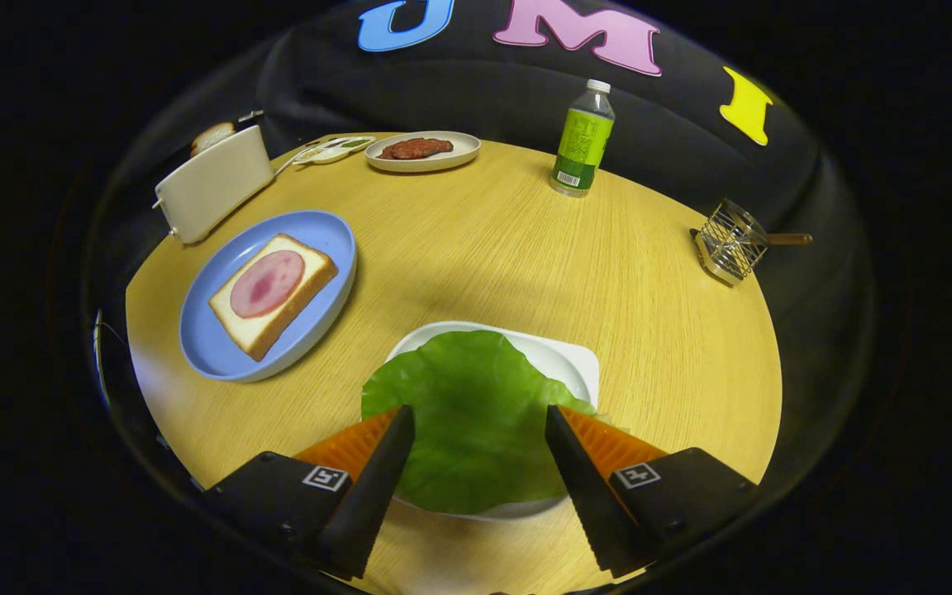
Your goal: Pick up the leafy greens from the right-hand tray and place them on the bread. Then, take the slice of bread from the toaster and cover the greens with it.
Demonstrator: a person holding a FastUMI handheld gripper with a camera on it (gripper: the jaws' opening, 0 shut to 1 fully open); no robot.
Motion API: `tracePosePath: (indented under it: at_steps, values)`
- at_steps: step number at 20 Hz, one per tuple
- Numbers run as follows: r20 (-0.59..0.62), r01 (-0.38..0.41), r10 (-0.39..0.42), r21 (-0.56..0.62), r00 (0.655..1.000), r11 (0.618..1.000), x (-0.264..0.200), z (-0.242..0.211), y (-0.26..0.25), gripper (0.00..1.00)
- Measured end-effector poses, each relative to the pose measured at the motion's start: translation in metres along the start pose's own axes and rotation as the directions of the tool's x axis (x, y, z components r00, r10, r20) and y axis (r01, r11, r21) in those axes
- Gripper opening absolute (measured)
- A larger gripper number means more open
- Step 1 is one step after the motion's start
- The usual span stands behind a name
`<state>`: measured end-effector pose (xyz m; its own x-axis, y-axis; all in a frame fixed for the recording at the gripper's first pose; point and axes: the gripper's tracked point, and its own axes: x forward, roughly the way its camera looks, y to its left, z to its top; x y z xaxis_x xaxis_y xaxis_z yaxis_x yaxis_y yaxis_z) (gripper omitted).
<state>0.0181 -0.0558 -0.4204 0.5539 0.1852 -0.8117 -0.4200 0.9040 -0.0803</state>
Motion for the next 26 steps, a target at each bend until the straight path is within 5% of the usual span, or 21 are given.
tracePosePath:
  at_steps: [4, 7, 9, 10, 13, 14, 15, 20, 26]
  values:
    - [0.01, -0.037, 0.037, 0.026, 0.999, 0.999, 0.0, -0.004, 0.007, 0.93]
    - [0.003, -0.058, 0.058, 0.0, 0.998, 0.998, -0.001, -0.004, 0.012, 0.75]
    - [-0.008, -0.063, 0.063, 0.003, 0.998, 0.998, -0.002, -0.005, 0.011, 0.72]
    - [-0.011, -0.07, 0.07, 0.001, 0.998, 0.998, -0.002, -0.004, 0.012, 0.59]
    - [-0.044, -0.077, 0.075, -0.033, 0.996, 0.997, -0.004, -0.005, 0.013, 0.56]
    - [-0.029, -0.018, 0.017, -0.036, 0.999, 0.999, 0.004, -0.005, 0.001, 0.57]
    - [-0.005, 0.007, -0.007, -0.043, 1.0, 0.999, -0.002, 0.001, -0.001, 0.08]
    - [-0.035, -0.074, 0.075, 0.047, 0.997, 0.996, -0.001, 0.001, 0.016, 0.06]
    - [0.017, -0.045, 0.043, 0.125, 0.999, 0.991, -0.029, 0.027, 0.008, 0.06]
